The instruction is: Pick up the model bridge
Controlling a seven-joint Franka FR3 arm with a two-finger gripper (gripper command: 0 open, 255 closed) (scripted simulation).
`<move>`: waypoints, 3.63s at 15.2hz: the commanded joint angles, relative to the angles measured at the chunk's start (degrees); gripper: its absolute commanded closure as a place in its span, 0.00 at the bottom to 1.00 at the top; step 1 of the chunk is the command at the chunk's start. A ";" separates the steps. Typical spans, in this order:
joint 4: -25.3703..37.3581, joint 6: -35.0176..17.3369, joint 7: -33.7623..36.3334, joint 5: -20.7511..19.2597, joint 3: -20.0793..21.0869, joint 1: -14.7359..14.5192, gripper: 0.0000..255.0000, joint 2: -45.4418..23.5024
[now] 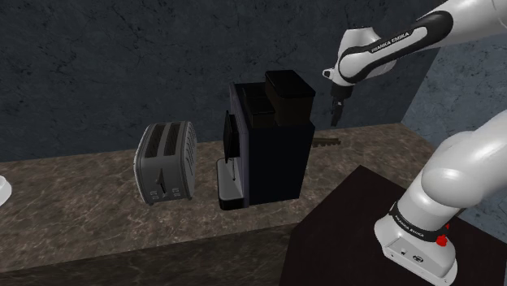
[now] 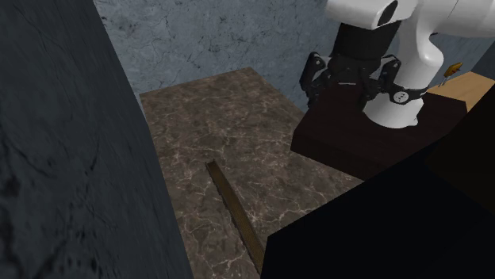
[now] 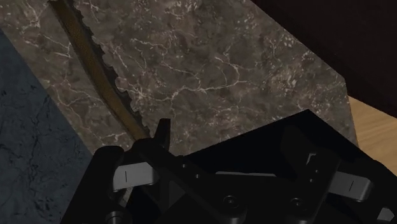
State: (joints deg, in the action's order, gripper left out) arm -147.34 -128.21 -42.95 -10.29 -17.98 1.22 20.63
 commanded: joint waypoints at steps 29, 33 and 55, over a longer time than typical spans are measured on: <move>36.68 -24.14 -46.78 20.88 3.88 11.50 0.00 -62.18; 36.96 -24.84 -46.91 21.10 4.16 11.75 1.00 -63.14; 34.48 -18.74 -45.86 18.91 1.61 9.70 1.00 -54.60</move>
State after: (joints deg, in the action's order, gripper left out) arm -112.83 -147.55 -88.88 8.81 -16.17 11.04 -34.62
